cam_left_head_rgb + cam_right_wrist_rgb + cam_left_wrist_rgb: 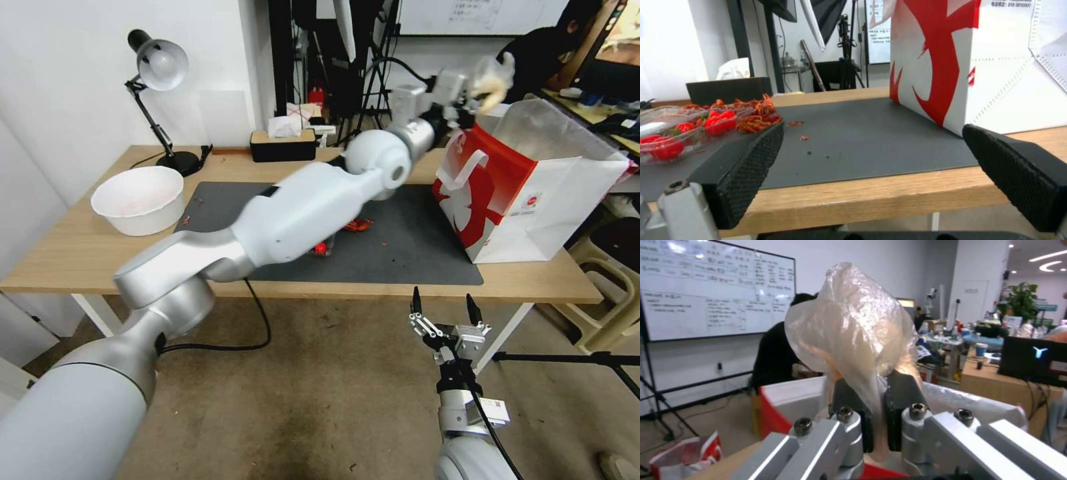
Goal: Pick up the trash from the table and place it into the takeout bag.
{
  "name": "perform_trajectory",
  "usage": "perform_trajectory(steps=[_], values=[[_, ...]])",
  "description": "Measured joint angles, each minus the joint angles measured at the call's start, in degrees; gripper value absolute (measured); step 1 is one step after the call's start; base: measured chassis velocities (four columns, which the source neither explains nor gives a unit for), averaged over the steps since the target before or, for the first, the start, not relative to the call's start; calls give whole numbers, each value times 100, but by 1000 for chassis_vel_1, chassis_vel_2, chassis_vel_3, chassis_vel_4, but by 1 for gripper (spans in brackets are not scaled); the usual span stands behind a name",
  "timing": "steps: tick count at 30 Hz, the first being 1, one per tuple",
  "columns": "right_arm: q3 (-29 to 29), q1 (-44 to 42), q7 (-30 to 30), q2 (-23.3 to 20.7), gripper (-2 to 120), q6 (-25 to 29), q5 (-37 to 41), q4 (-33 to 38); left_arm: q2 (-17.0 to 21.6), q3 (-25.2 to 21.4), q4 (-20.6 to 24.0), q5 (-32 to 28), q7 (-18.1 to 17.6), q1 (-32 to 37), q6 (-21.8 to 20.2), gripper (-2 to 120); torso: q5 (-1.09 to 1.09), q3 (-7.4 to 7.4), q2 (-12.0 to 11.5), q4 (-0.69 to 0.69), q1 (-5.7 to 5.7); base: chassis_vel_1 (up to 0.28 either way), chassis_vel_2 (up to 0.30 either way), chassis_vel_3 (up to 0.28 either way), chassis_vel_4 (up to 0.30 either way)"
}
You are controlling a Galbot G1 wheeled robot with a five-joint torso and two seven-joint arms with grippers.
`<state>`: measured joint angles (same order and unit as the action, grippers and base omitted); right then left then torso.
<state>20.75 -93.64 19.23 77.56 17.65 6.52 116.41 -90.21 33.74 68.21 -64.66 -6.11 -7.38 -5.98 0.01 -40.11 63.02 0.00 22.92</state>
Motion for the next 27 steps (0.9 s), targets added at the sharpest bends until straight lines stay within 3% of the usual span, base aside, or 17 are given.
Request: perform_trajectory(steps=[6, 22, 27], values=[[-4, 21, 3, 11, 100, 2, 0, -17, -218, 220, -77, 6, 58, -26, 79, 5, 0, 0, 0, 0, 0, 0, 0, 0, 0], [-67, 114, -8, 31, 100, 0, -3, -104, -206, 523, -4, 37, 327, 27, 281, 5, -1, 0, 0, 1, 0, 0, 0, 0, 0], [-72, 121, -10, 32, 100, -1, -3, -107, -202, 540, -7, 98, 333, 38, 285, 21, -1, 0, 0, 1, 0, 0, 0, 0, 0]])
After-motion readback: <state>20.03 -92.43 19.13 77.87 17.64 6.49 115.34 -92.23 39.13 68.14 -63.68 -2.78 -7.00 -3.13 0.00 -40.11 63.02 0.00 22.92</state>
